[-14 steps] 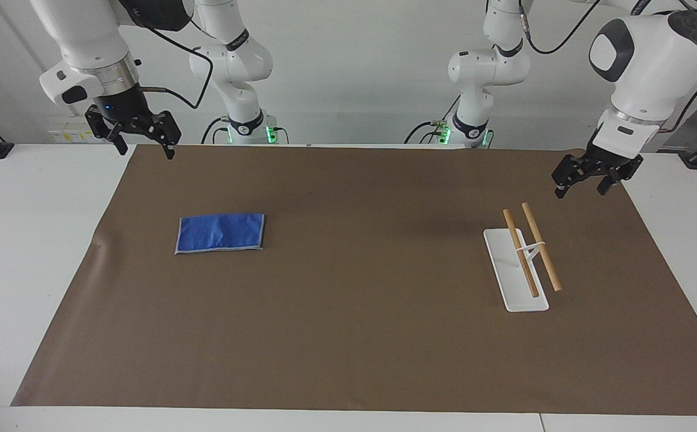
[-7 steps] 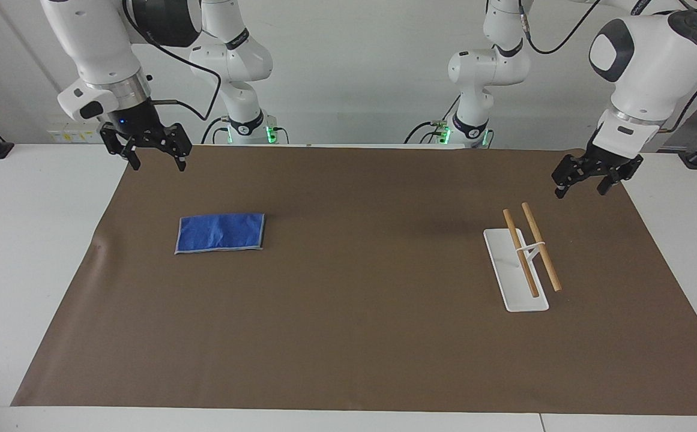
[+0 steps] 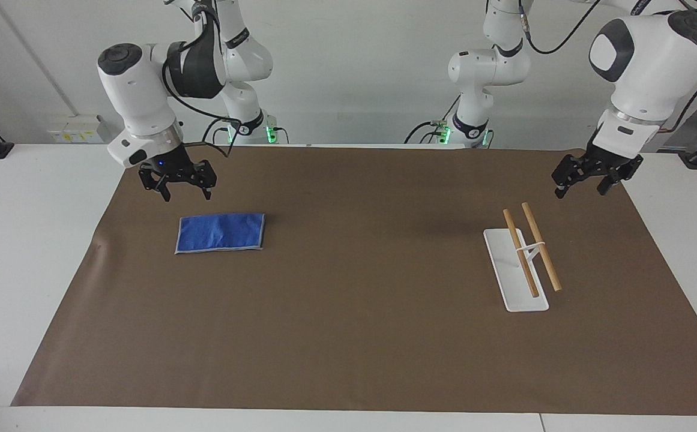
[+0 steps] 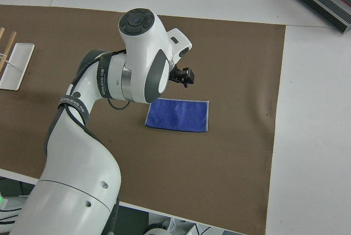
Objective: Right arm passes towel to left arm to hang
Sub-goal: 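Reach the right gripper down onto the blue towel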
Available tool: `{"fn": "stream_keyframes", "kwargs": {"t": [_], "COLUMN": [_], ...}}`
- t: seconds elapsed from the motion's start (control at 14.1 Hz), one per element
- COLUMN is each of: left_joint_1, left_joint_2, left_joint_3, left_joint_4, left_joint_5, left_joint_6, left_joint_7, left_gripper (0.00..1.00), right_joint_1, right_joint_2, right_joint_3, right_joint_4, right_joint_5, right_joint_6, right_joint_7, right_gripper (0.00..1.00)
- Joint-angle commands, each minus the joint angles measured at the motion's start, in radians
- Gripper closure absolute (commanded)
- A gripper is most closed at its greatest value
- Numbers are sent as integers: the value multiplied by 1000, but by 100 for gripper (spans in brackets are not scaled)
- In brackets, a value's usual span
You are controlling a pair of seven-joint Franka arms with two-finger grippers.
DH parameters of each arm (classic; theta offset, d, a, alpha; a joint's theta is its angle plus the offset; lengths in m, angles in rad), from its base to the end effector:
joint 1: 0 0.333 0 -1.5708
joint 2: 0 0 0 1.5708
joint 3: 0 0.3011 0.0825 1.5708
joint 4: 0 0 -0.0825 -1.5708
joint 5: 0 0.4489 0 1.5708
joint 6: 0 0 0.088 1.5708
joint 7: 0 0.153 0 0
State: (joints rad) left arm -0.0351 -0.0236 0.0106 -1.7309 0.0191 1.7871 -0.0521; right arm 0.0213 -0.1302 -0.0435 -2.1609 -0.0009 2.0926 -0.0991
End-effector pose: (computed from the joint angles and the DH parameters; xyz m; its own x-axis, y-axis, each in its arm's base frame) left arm 0.6311 -0.0129 0.5111 0.9965 0.0236 0.0805 0.0248 -0.9996 -0.0145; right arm 0.5787 -0.0129 0.3696 0.9951 0.0773 0.0619 0.0774 -0.9970 0.0013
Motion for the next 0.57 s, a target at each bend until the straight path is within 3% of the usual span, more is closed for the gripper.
{"fn": "stream_keyframes", "kwargs": {"t": [0.0,0.21,0.5], "left_joint_1": [6,6,6], "left_joint_2": [-18,-18,-18], "left_joint_3": [-6,-6,-6], "left_joint_4": [-7,-7,-7], "left_joint_5": [19,19,19], "left_joint_6": [-17,-17,-17], "left_joint_7": [5,5,5], "left_gripper": [0,0,0], "right_joint_1": [-15,-15,-20], "right_joint_2": [41,121,143], "right_joint_3": [2,2,0], "right_joint_4": [-88,-123,-215], "right_joint_5": [22,22,22], "right_joint_6": [125,229,328], "right_joint_7": [-76,-93,-116], "right_gripper": [0,0,0]}}
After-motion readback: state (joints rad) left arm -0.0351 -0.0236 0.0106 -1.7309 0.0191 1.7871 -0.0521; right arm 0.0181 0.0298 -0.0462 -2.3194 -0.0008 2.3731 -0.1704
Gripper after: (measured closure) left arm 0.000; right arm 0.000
